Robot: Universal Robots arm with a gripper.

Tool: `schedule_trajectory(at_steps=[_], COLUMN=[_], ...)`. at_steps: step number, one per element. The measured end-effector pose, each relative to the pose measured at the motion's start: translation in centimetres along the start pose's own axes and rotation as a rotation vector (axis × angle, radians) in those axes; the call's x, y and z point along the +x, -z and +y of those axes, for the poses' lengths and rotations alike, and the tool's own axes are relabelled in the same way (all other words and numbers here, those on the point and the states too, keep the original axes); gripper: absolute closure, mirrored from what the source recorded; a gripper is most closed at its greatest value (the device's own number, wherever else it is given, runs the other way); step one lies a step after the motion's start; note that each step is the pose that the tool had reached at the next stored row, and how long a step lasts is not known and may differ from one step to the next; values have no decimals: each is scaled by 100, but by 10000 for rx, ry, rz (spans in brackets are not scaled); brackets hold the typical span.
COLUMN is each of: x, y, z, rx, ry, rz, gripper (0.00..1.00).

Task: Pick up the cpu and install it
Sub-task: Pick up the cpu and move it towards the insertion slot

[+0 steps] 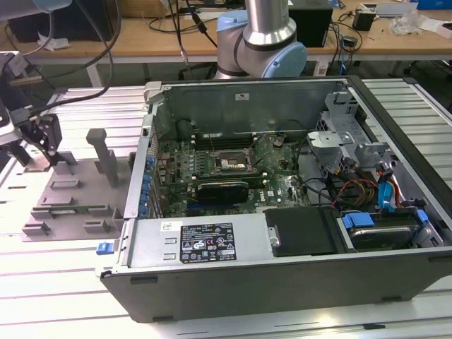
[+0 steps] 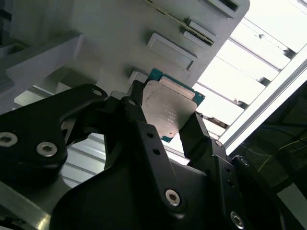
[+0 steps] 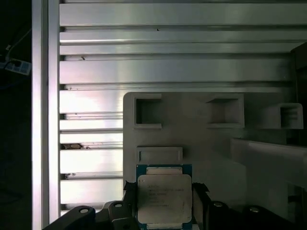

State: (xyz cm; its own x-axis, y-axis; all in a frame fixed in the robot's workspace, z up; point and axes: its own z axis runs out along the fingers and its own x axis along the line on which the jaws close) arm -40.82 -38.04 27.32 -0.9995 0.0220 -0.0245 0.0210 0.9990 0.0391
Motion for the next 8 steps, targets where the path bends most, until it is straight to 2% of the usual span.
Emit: schedule_trajectory(at_steps=[8], x=[-4], y=[168], z=[8], rx=[0], ry=[-1], rz=[0], gripper=[45])
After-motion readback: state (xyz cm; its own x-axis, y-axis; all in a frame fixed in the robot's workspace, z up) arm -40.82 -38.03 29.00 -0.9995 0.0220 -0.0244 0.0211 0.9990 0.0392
